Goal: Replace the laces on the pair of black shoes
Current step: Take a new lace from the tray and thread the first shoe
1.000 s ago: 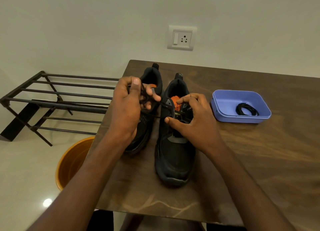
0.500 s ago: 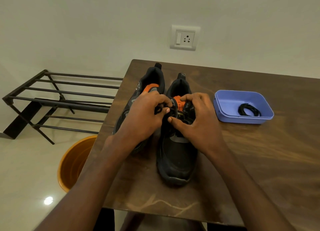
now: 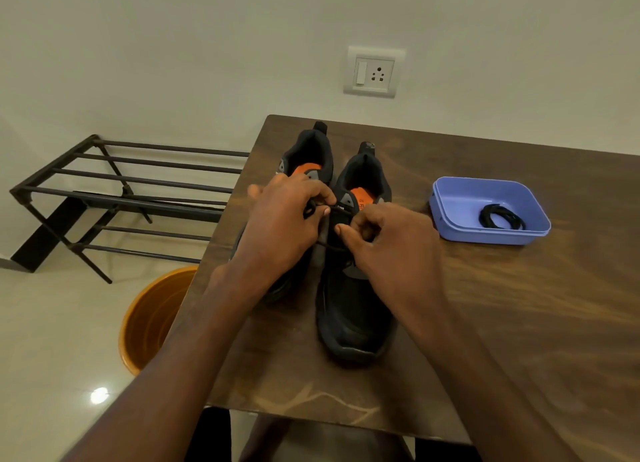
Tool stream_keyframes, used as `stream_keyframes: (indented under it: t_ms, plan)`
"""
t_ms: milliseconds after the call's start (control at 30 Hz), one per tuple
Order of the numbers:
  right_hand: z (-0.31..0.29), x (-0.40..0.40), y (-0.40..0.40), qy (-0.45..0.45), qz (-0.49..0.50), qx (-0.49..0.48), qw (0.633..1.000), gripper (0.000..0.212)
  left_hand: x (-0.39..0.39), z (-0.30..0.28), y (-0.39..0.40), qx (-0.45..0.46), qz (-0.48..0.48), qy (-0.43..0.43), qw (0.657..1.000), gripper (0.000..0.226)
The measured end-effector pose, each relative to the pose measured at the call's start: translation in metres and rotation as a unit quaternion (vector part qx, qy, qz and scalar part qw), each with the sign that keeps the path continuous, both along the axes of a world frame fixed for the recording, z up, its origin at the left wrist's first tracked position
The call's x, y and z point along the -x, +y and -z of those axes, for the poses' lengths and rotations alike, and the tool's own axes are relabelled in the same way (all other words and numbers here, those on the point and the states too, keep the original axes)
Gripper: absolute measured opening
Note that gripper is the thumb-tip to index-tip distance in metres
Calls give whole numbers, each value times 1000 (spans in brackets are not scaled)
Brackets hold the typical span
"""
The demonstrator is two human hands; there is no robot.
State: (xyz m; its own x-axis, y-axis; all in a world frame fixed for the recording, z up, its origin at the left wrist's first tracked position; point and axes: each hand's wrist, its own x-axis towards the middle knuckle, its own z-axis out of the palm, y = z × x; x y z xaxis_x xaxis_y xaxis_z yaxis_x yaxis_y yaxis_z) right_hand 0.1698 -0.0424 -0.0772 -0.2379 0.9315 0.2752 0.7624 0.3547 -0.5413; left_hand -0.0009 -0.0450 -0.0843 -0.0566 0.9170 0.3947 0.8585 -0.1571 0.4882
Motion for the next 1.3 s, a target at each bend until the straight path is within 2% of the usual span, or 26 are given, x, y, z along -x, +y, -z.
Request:
stream_keyframes:
  t_ms: [33, 100, 167, 233, 300, 367, 400, 433, 500, 533, 600, 633, 700, 767, 833, 900, 933, 967, 1033, 1100, 1133, 1233, 1300]
  plan:
    - [-2, -2, -1, 33, 1, 27, 999, 13, 0, -1, -1, -3, 2, -8, 1000, 18]
    - [-9, -9, -1, 159, 2, 123, 980, 25, -2, -4, -2, -3, 5, -31, 1000, 20]
    - [-19, -19, 0, 319, -5, 251, 914, 29, -3, -5, -4, 10, -29, -10, 999, 25]
    - [-30, -30, 1, 433, -28, 322, 841, 20, -5, -8, -6, 36, -63, 18, 997, 31]
    - [-39, -40, 1, 532, -59, 338, 774, 8, -6, -12, -8, 45, -70, 34, 996, 31]
    - [-49, -48, 2, 635, -75, 325, 696, 5, -8, -14, -9, 36, -76, 46, 995, 29]
    - [-54, -51, 1, 660, -82, 309, 680, 4, -8, -16, -10, 28, -70, 38, 996, 27]
    - [-58, -52, 1, 657, -89, 286, 692, 6, -9, -18, -12, 16, -50, 9, 999, 24]
    - [-62, -53, -2, 577, -107, 231, 776, 11, -15, -27, -15, -9, 34, -125, 991, 21]
    - [-62, -53, -3, 525, -120, 207, 817, 13, -19, -33, -16, -13, 85, -208, 974, 24]
    - [-61, -51, -6, 437, -142, 184, 869, 16, -30, -47, -21, 2, 164, -318, 934, 29]
    - [-61, -49, -8, 406, -142, 179, 885, 15, -34, -52, -23, 14, 187, -333, 924, 30]
    - [-59, -50, -7, 377, -110, 161, 905, 11, -36, -54, -25, 30, 190, -296, 936, 24]
    - [-53, -55, -3, 368, -40, 129, 920, 6, -27, -47, -23, 43, 129, -208, 969, 15]
    - [-43, -62, 5, 372, 45, 104, 921, 2, -15, -38, -21, 74, 47, -59, 994, 16]
    - [-34, -67, 11, 374, 88, 88, 919, 4, -11, -31, -20, 99, 10, 57, 993, 13]
    - [-32, -66, 12, 358, 84, 82, 926, 5, -11, -30, -19, 87, 16, 70, 994, 12]
    - [-31, -62, 11, 336, 64, 82, 936, 5, -13, -30, -19, 65, 31, 60, 996, 15]
    - [-31, -49, 8, 312, -7, 94, 946, 5, -19, -32, -20, 23, 83, -35, 996, 26]
    - [-31, -37, 6, 311, -59, 96, 944, 8, -29, -38, -22, 31, 132, -147, 980, 34]
    - [-27, -37, 6, 315, -60, 92, 943, 9, -35, -37, -23, 49, 152, -177, 971, 31]
    - [-25, -40, 9, 355, -41, 95, 929, 11, -30, -38, -24, 71, 147, -191, 968, 20]
    - [-24, -47, 12, 379, -3, 105, 920, 11, -20, -33, -20, 87, 103, -130, 982, 15]
